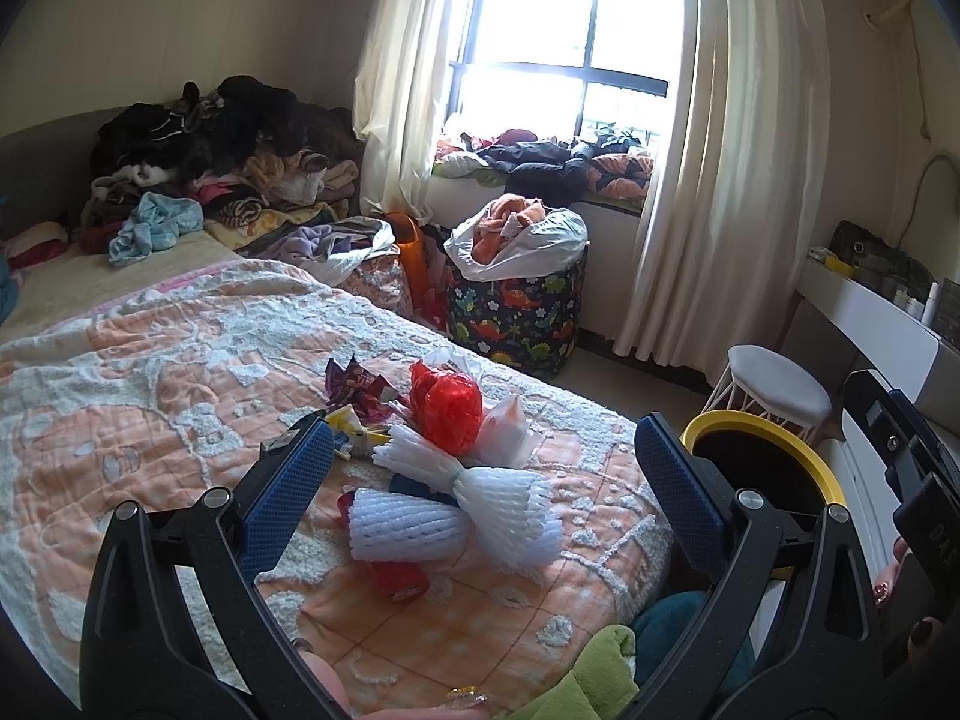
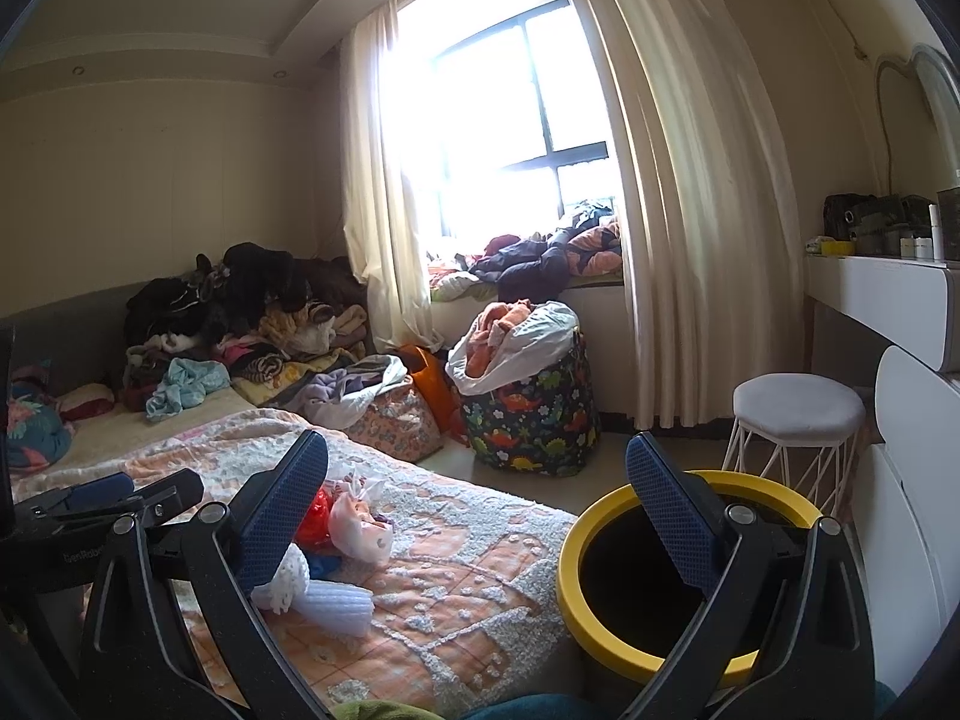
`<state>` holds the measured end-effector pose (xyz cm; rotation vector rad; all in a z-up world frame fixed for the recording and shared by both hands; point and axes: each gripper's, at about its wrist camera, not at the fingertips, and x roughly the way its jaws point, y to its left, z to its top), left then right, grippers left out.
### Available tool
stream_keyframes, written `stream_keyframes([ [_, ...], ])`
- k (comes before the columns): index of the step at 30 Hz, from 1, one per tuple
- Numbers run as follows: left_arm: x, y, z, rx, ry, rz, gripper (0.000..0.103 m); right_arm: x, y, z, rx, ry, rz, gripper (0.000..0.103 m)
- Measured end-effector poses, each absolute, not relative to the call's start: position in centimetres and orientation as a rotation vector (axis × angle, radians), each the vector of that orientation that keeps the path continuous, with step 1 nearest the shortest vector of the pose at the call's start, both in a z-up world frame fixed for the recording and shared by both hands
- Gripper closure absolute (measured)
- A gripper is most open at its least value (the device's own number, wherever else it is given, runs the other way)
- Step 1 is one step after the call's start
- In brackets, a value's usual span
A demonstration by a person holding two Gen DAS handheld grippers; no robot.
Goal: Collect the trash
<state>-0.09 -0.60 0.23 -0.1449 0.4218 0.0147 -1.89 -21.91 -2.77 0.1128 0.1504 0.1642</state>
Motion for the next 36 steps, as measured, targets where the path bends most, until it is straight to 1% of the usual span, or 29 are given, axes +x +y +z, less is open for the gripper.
stream_keyframes([
  [9,0.2,-0.4,-0.2,-0.167,0.44,-0.004,0.011,-1.9,-21.9,-2.7,0.122,0.165,0.166,0.006],
  [19,1.2,4.1,-1.0,-0.257,0.454,0.055,0.011,-0.6,-20.0,-2.7,0.104,0.205,0.266,0.006],
  [26,1.5,8.2,-1.0,-0.322,0.449,0.126,0.011,1.0,-15.8,-3.4,0.06,0.283,0.388,0.006],
  [31,1.9,10.7,-0.7,-0.349,0.446,0.137,0.011,2.5,-12.9,-4.4,0.062,0.392,0.481,0.006],
  [36,3.4,12.4,-0.5,-0.344,0.446,0.136,0.011,3.6,-10.7,-5.5,0.033,0.46,0.521,0.006],
])
